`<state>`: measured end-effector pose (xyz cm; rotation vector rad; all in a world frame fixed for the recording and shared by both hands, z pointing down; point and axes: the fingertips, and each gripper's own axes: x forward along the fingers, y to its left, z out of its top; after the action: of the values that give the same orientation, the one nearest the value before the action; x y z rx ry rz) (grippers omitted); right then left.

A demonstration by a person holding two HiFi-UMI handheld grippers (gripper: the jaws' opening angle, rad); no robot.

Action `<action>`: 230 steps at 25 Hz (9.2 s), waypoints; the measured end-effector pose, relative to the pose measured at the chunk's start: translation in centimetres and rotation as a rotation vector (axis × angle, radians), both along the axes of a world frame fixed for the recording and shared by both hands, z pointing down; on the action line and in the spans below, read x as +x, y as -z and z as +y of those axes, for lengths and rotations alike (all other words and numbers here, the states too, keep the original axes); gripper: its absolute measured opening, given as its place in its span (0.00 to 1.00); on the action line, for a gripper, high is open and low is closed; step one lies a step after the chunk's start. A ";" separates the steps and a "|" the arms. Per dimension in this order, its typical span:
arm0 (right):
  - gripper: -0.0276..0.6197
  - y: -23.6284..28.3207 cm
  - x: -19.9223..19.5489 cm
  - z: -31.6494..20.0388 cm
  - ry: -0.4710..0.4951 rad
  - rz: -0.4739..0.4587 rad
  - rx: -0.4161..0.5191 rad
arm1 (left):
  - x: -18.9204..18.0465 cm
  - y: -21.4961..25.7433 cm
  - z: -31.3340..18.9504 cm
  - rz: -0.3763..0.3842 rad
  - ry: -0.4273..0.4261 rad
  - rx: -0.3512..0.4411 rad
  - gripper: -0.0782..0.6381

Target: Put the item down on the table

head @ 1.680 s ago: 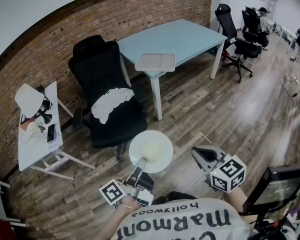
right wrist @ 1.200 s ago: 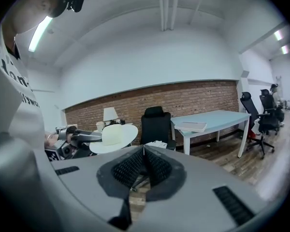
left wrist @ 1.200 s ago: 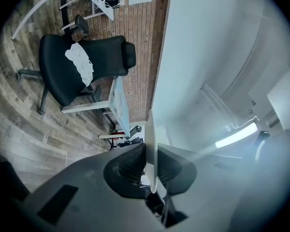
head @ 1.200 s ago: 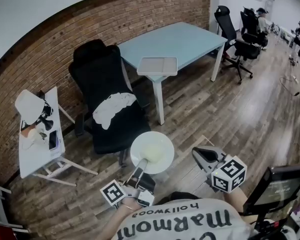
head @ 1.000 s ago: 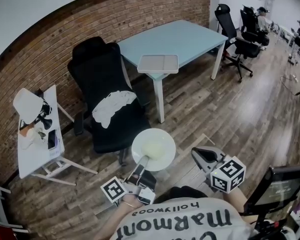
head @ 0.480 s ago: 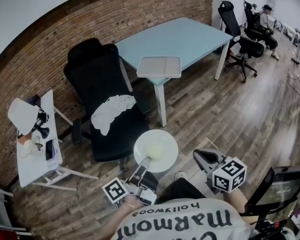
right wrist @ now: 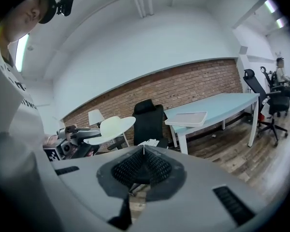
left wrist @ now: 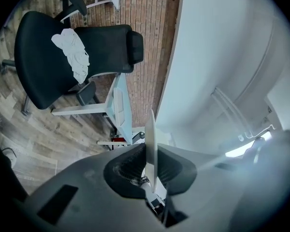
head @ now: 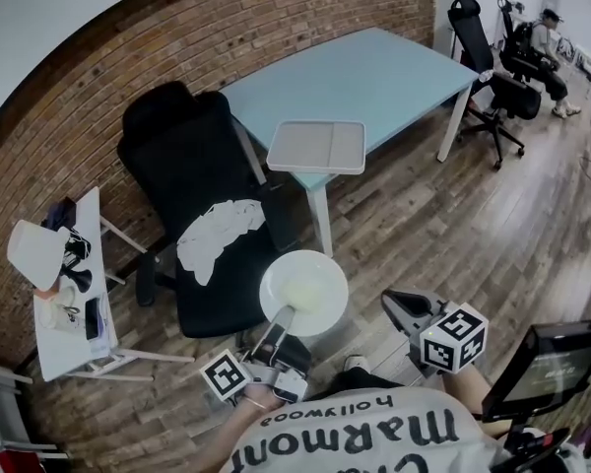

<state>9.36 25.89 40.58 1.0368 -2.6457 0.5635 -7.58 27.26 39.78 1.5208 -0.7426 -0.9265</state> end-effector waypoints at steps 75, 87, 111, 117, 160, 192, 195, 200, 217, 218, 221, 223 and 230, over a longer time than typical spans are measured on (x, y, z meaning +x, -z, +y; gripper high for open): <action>0.06 0.3 -4.3 -53.6 0.109 0.097 -0.020 | -2.4 -12.2 -51.0 -0.218 0.066 -0.373 0.15; 0.06 -0.2 -2.3 -57.2 0.141 0.078 -0.034 | -1.1 -14.0 -53.2 -0.195 0.148 -0.534 0.15; 0.06 -0.6 0.3 -57.4 0.105 0.061 -0.040 | -2.3 -15.3 -55.1 -0.603 0.130 -0.681 0.24; 0.06 -0.7 0.7 -57.2 0.099 0.055 -0.042 | -2.2 -15.2 -55.6 -0.738 0.108 -0.640 0.27; 0.06 -0.5 -1.5 -56.3 0.126 0.066 -0.047 | -3.0 -12.7 -55.7 -1.224 0.000 -0.281 0.38; 0.06 -3.1 -6.6 -48.2 0.099 0.077 -0.101 | -5.7 -4.0 -46.5 -0.987 -0.184 0.208 0.12; 0.06 -3.3 -6.7 -47.9 0.061 0.039 -0.112 | -5.8 -3.0 -46.4 -0.945 -0.178 0.224 0.12; 0.06 -3.6 -7.4 -47.4 0.051 0.006 -0.135 | -5.5 -1.6 -46.3 -0.942 -0.188 0.273 0.12; 0.06 -3.7 -8.0 -48.1 0.027 0.043 -0.129 | -5.4 -1.4 -46.1 -0.907 -0.207 0.300 0.12; 0.06 -3.6 -7.9 -48.2 0.022 0.042 -0.128 | -5.4 -1.4 -46.1 -0.910 -0.208 0.300 0.12; 0.06 -3.4 -7.8 -48.5 0.011 0.038 -0.127 | -5.4 -1.1 -46.3 -0.910 -0.206 0.310 0.12; 0.06 -3.2 -7.7 -48.6 0.005 0.027 -0.124 | -5.2 -0.9 -46.4 -0.924 -0.204 0.322 0.12; 0.06 -2.1 -8.0 -48.9 0.029 -0.066 -0.117 | -4.8 -0.5 -46.2 -1.018 -0.207 0.366 0.12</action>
<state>1.38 -23.05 42.67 0.9607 -2.6432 0.7488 -12.34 -18.92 40.24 2.3665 -1.1184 -0.0595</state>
